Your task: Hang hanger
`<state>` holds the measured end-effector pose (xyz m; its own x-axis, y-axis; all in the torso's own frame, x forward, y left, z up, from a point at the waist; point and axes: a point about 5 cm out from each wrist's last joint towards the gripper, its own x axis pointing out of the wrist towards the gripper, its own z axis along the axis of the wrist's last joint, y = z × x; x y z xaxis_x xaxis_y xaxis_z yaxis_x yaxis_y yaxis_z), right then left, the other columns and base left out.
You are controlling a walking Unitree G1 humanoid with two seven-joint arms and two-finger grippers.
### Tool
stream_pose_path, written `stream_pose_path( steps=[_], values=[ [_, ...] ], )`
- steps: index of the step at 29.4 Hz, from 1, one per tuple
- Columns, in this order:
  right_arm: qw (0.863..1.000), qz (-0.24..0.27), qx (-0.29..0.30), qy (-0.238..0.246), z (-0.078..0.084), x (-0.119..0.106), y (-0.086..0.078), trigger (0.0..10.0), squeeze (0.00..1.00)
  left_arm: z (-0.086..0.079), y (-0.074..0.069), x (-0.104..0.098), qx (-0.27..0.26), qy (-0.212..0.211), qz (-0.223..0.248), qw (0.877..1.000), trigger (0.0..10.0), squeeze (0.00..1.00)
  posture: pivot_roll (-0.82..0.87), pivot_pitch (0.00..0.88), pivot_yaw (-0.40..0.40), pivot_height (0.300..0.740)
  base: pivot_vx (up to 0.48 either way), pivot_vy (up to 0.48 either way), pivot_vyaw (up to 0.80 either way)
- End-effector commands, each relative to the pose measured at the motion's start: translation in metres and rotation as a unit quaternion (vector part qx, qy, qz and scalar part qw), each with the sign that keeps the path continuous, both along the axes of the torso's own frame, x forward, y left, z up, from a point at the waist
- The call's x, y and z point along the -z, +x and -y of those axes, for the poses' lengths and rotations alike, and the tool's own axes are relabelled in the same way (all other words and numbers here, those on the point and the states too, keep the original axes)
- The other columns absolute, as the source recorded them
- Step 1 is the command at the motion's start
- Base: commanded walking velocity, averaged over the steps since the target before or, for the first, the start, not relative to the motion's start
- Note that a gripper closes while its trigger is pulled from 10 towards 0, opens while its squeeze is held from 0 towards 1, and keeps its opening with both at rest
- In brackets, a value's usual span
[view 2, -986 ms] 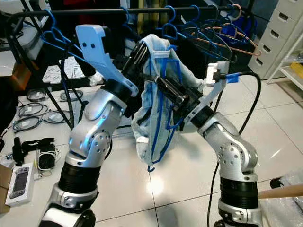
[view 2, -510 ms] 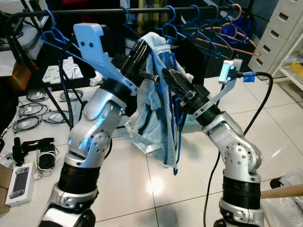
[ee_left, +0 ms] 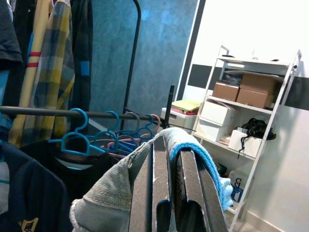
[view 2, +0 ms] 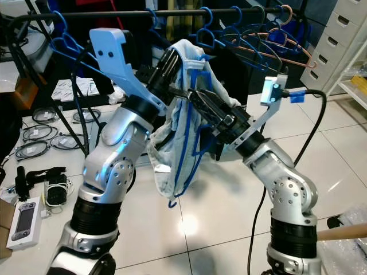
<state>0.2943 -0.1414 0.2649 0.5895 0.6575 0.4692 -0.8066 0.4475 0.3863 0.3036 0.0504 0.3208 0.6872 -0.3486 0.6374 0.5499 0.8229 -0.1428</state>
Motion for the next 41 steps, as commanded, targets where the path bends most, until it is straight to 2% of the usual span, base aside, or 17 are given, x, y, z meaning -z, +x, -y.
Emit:
stream_pose_path(
  steps=[1, 6, 11, 12, 13, 14, 15, 26, 34, 37, 39, 41],
  values=[
    [1.0, 0.001, -0.005, 0.009, -0.001, -0.002, -0.001, 10.0, 0.0, 0.001, -0.006, -0.005, 0.016, -0.022, 0.019, 0.999, 10.0, 0.0, -0.09, 0.158, 0.027, 0.74, 0.0, 0.0, 0.0],
    [1.0, -0.002, 0.003, 0.029, 0.001, -0.004, 0.002, 10.0, 0.0, -0.002, -0.006, -0.002, 0.023, -0.018, 0.022, 0.999, 10.0, 0.0, -0.09, 0.158, 0.025, 0.74, 0.0, 0.0, 0.0],
    [1.0, -0.012, 0.012, 0.015, 0.0, -0.001, 0.006, 9.8, 0.0, -0.004, -0.006, -0.002, 0.024, -0.017, 0.023, 0.999, 10.0, 0.0, -0.08, 0.158, 0.021, 0.74, 0.0, 0.0, 0.0],
    [1.0, -0.014, 0.014, 0.011, 0.0, 0.0, 0.007, 7.6, 0.0, -0.004, -0.007, -0.003, 0.025, -0.017, 0.024, 0.999, 10.0, 0.0, -0.08, 0.158, 0.021, 0.74, 0.0, 0.0, 0.0],
    [1.0, -0.018, 0.018, 0.007, -0.001, 0.001, 0.008, 4.7, 0.0, -0.003, -0.008, -0.004, 0.028, -0.018, 0.027, 0.999, 10.0, 0.0, -0.08, 0.158, 0.02, 0.74, 0.0, 0.0, 0.0],
    [1.0, -0.018, 0.018, 0.007, -0.001, 0.001, 0.008, 4.7, 0.0, -0.003, -0.008, -0.004, 0.028, -0.018, 0.027, 0.999, 10.0, 0.0, -0.08, 0.158, 0.02, 0.74, 0.0, 0.0, 0.0],
    [1.0, -0.02, 0.021, 0.005, -0.001, 0.002, 0.009, 0.0, 0.0, -0.002, -0.009, -0.004, 0.031, -0.018, 0.028, 0.999, 10.0, 0.0, -0.08, 0.158, 0.02, 0.74, 0.0, 0.0, 0.0],
    [0.999, -0.021, 0.04, -0.02, -0.003, 0.004, 0.013, 0.0, 0.0, -0.001, -0.009, -0.005, 0.035, -0.019, 0.03, 0.999, 10.0, 0.0, -0.08, 0.16, 0.019, 0.74, 0.0, 0.0, 0.0],
    [0.989, 0.013, 0.035, -0.144, -0.018, 0.011, 0.008, 0.0, 0.0, -0.003, -0.006, -0.001, 0.016, -0.01, 0.022, 1.0, 10.0, 0.0, -0.09, 0.161, 0.018, 0.74, 0.0, 0.0, 0.0],
    [0.986, 0.018, 0.03, -0.161, -0.02, 0.012, 0.006, 0.0, 0.0, -0.004, -0.005, 0.0, 0.007, -0.007, 0.019, 1.0, 10.0, 0.0, -0.09, 0.161, 0.018, 0.74, 0.0, 0.0, 0.0],
    [0.979, 0.03, 0.024, -0.202, -0.024, 0.015, 0.005, 0.0, 0.0, -0.009, -0.001, 0.003, -0.016, 0.006, 0.015, 1.0, 10.0, 0.0, -0.09, 0.161, 0.018, 0.74, 0.0, 0.0, 0.0],
    [0.975, 0.037, 0.02, -0.22, -0.026, 0.017, 0.004, 0.0, 0.0, -0.012, 0.001, 0.004, -0.025, 0.007, 0.01, 1.0, 10.0, 0.0, -0.09, 0.16, 0.017, 0.74, 0.0, 0.0, 0.0]
  ],
)
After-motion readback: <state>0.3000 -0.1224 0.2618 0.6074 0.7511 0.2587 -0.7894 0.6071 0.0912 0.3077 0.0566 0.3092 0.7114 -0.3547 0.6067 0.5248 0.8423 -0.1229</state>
